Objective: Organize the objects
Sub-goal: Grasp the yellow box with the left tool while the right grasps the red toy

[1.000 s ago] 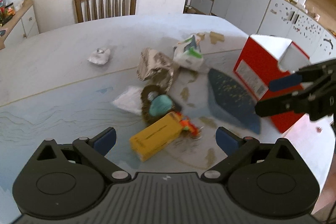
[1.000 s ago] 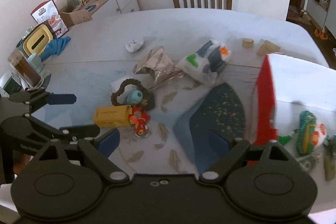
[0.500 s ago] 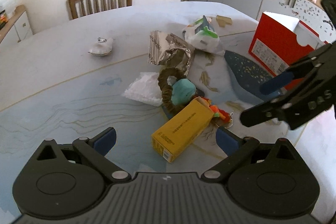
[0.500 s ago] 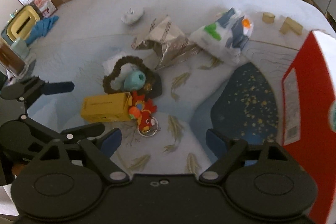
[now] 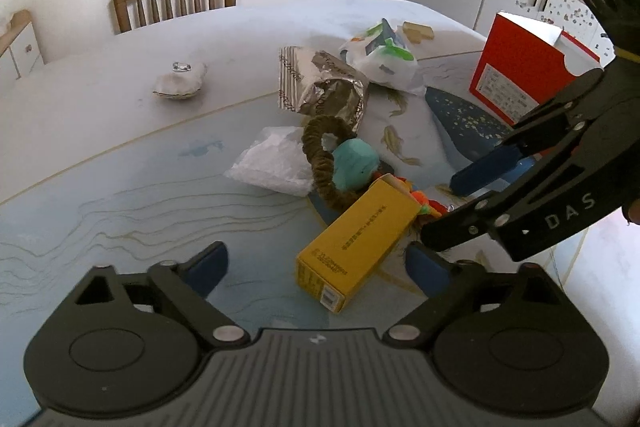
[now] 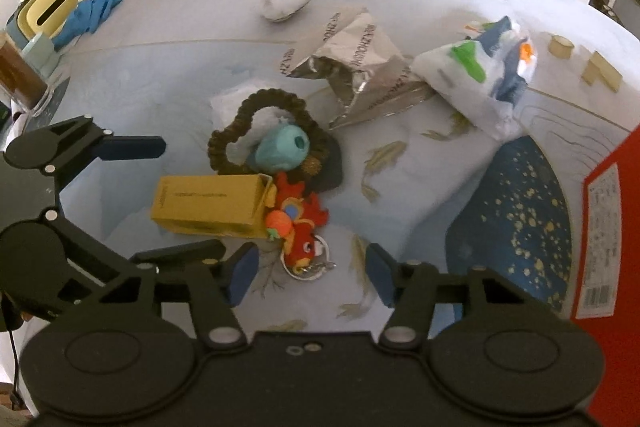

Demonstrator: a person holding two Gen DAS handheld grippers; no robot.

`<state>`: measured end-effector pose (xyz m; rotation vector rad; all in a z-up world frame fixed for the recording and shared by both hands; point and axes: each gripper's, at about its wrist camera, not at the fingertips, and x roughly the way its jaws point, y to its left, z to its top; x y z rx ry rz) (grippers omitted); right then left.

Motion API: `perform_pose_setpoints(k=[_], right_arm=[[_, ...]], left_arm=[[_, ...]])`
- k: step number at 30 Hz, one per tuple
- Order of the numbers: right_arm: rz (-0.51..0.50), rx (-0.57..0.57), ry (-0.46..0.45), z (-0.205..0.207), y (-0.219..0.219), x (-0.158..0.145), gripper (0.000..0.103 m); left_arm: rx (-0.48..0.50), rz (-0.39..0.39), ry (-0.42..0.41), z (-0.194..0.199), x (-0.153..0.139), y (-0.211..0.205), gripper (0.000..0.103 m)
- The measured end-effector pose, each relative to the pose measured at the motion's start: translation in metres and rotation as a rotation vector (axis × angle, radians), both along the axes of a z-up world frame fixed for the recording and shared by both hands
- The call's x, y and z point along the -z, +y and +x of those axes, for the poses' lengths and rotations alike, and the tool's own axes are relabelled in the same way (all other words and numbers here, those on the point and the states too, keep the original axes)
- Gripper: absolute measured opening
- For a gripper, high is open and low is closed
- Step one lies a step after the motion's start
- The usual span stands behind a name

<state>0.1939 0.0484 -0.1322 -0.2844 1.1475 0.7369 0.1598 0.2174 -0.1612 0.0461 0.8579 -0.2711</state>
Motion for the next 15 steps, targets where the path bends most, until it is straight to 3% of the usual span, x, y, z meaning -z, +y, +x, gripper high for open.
perform_pose_setpoints(k=[11, 15], right_arm=[[0.033, -0.009, 0.006, 0.004, 0.0061, 0.0009, 0.038], [0.03, 0.003, -0.006, 0.0031, 0.0049, 0.0006, 0.028]], left_arm=[[0.042, -0.034, 0.002, -0.0027, -0.0037, -0.004, 0.049], [0.046, -0.016, 0.003, -0.0053, -0.0048, -0.0086, 0.044]])
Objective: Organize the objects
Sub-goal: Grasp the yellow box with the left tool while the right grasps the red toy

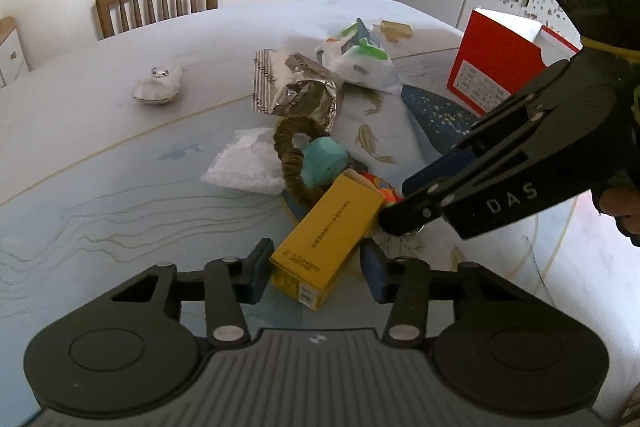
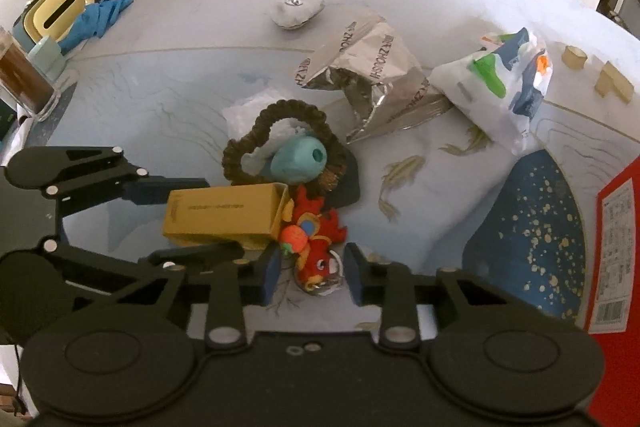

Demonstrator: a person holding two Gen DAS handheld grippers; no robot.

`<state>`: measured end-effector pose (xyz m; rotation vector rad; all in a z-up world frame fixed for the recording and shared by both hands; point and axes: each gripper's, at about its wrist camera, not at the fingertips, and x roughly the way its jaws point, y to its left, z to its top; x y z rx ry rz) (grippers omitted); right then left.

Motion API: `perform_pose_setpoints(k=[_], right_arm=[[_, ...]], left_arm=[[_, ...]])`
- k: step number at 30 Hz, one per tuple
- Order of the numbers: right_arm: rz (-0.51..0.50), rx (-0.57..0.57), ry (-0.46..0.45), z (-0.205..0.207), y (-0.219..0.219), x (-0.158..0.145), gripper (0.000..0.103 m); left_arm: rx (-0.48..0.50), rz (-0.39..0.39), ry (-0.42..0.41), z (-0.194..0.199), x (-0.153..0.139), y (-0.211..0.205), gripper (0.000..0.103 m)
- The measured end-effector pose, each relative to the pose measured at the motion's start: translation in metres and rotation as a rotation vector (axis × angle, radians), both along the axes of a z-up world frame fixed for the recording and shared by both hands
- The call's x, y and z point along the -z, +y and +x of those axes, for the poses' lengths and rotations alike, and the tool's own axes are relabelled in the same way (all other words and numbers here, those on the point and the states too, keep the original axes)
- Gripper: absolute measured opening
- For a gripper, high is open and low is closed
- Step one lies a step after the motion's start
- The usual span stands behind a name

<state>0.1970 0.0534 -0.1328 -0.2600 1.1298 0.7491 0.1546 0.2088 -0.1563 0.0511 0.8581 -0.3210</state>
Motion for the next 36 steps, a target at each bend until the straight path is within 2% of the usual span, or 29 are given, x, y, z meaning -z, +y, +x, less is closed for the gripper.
perform_pose_setpoints(k=[2, 5, 12, 19, 22, 24, 26, 36], right_arm=[[0.003, 0.015, -0.008, -0.001, -0.003, 0.0, 0.027], [0.022, 0.029, -0.019, -0.005, -0.009, -0.005, 0.017], [0.034, 0.08, -0.036, -0.016, -0.026, -0.014, 0.002], [0.039, 0.088, -0.065, -0.022, -0.041, -0.019, 0.0], [0.053, 0.063, -0.051, -0.025, -0.04, -0.02, 0.004], [0.051, 0.045, -0.059, -0.027, -0.038, -0.02, 0.022], [0.044, 0.024, -0.073, -0.027, -0.033, -0.019, 0.03], [-0.01, -0.047, -0.077, -0.01, -0.016, -0.006, 0.038]], left_arm=[[-0.001, -0.011, 0.006, -0.002, -0.001, -0.001, 0.041], [-0.002, -0.003, 0.009, -0.005, -0.002, -0.004, 0.038], [-0.013, -0.016, 0.007, -0.014, -0.007, -0.014, 0.03], [-0.035, -0.014, 0.006, -0.02, -0.011, -0.022, 0.029], [-0.044, -0.012, 0.008, -0.021, -0.009, -0.023, 0.029], [-0.053, -0.011, 0.007, -0.022, -0.008, -0.022, 0.029], [-0.06, -0.017, 0.012, -0.021, -0.008, -0.021, 0.029], [-0.043, 0.013, 0.002, -0.013, -0.002, -0.022, 0.029]])
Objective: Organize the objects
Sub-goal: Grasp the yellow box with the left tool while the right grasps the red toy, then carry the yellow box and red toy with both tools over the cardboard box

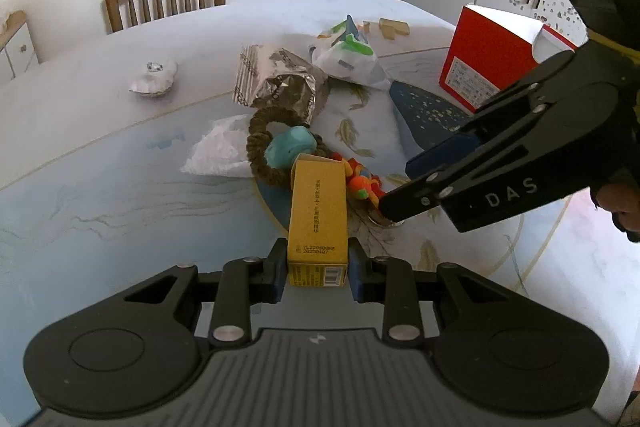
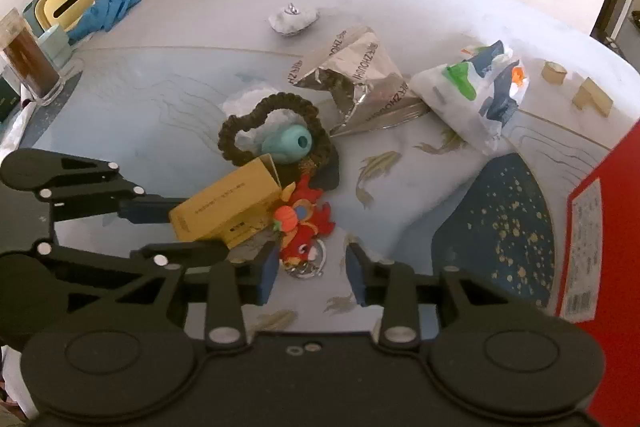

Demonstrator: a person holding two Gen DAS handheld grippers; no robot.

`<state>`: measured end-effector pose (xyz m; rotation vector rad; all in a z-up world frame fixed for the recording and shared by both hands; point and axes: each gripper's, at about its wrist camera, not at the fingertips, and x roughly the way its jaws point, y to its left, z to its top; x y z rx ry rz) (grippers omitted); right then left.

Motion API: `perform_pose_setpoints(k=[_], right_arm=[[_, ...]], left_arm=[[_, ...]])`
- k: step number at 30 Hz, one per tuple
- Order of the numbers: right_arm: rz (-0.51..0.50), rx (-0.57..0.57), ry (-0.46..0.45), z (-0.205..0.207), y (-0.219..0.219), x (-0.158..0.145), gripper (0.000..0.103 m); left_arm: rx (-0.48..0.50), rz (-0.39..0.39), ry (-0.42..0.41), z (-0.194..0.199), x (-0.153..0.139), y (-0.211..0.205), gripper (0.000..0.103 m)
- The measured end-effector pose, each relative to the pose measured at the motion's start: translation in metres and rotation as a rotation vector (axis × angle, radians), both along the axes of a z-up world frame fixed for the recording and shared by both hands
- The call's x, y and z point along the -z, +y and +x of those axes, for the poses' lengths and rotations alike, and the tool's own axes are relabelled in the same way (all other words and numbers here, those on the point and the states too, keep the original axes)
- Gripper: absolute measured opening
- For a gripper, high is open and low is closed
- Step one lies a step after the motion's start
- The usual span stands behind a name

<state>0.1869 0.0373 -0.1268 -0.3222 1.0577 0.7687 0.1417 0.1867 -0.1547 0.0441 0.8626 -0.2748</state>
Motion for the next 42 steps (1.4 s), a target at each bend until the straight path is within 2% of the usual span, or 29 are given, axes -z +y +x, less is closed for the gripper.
perform_pose_setpoints(k=[4, 6, 7, 12, 17, 20, 24, 27, 32, 38, 42], right_arm=[[-0.011, -0.039, -0.012, 0.006, 0.004, 0.002, 0.045], [-0.01, -0.047, -0.013, 0.01, 0.007, 0.002, 0.05], [-0.01, -0.052, -0.01, 0.012, 0.008, 0.003, 0.051], [-0.018, -0.076, -0.005, 0.016, 0.015, 0.008, 0.052], [-0.025, -0.095, -0.027, 0.015, 0.02, 0.01, 0.052], [-0.029, -0.099, -0.04, 0.012, 0.021, 0.01, 0.051], [-0.033, -0.106, -0.055, 0.008, 0.024, 0.01, 0.039], [-0.035, -0.101, -0.064, 0.006, 0.023, 0.01, 0.038], [-0.019, -0.056, -0.08, 0.002, 0.014, 0.002, 0.037], [0.028, 0.01, -0.085, -0.004, -0.014, -0.023, 0.037], [0.056, 0.094, -0.049, -0.007, -0.035, -0.042, 0.037]], left_arm=[[0.002, -0.008, 0.005, 0.005, 0.001, 0.003, 0.033], [-0.003, -0.002, 0.007, 0.008, 0.002, 0.004, 0.055], [-0.008, -0.001, -0.002, 0.009, 0.002, 0.004, 0.058], [-0.018, -0.002, -0.008, 0.015, 0.003, 0.006, 0.059], [-0.015, 0.007, -0.007, 0.017, 0.006, 0.004, 0.058], [-0.006, 0.019, -0.013, 0.017, 0.006, 0.002, 0.047], [-0.001, 0.024, -0.01, 0.016, 0.005, 0.0, 0.034], [0.006, 0.031, -0.006, 0.013, 0.004, -0.004, 0.03], [0.001, 0.016, 0.005, 0.011, 0.001, -0.008, 0.029], [-0.015, -0.02, -0.002, 0.002, -0.012, -0.012, 0.029], [-0.032, -0.053, 0.001, -0.002, -0.027, -0.014, 0.029]])
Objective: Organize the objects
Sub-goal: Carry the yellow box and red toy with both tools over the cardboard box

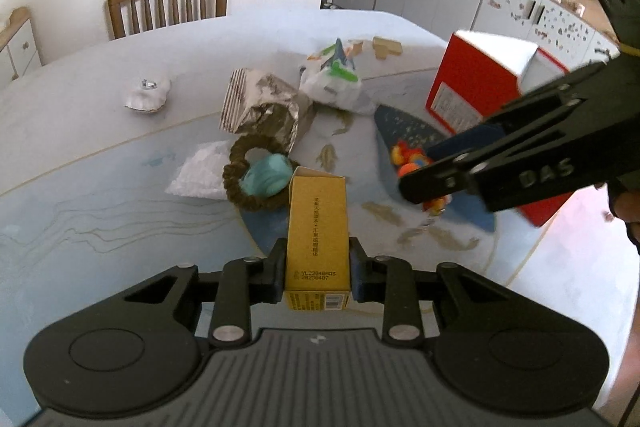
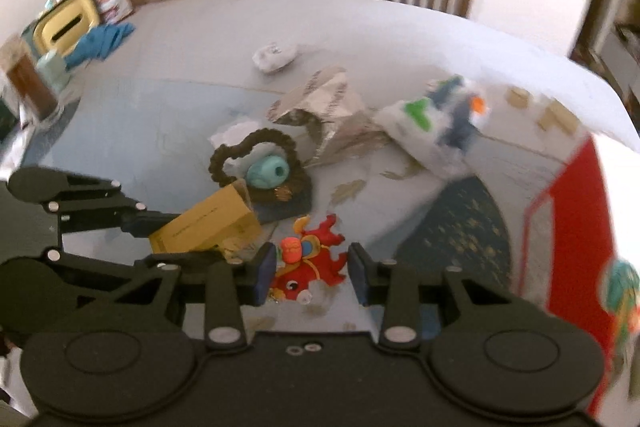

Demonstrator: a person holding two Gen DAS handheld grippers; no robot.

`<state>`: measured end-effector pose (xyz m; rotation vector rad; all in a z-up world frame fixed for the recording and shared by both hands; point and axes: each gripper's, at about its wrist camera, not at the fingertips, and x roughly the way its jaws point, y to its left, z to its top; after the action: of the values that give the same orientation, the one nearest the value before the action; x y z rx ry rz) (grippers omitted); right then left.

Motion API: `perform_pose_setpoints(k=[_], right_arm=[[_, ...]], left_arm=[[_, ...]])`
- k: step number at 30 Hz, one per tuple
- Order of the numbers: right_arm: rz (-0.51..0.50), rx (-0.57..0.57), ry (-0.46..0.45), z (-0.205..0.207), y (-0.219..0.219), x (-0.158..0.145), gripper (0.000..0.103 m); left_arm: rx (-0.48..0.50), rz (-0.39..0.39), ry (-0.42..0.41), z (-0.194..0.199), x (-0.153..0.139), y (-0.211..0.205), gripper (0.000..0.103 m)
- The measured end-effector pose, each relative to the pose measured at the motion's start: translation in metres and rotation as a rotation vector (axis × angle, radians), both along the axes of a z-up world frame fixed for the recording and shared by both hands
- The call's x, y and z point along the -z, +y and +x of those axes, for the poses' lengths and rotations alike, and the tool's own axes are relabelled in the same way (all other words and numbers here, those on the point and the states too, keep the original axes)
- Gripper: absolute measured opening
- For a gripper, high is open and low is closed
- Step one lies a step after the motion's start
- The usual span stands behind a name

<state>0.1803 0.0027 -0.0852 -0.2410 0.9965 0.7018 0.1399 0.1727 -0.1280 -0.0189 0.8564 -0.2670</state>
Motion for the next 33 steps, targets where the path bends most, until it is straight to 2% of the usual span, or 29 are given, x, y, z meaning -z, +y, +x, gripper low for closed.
perform_pose_setpoints(k=[10, 20, 25, 33], right_arm=[[0.121, 0.125, -0.046, -0.005, -0.064, -0.059, 0.037], [0.139, 0.209, -0.167, 0.013, -0.145, -0.106, 0.037], [0.125, 0.253, -0.201, 0.026, -0.188, -0.112, 0.037], [0.097, 0.311, -0.199, 0.046, -0.248, -0.098, 0.037]], left_arm=[[-0.006, -0.031, -0.027, -0.005, -0.049, -0.03, 0.029], [0.048, -0.022, -0.061, 0.006, -0.081, -0.088, 0.029], [0.062, -0.033, -0.061, 0.018, -0.088, -0.123, 0.029], [0.122, 0.001, -0.067, 0.038, -0.093, -0.19, 0.029]])
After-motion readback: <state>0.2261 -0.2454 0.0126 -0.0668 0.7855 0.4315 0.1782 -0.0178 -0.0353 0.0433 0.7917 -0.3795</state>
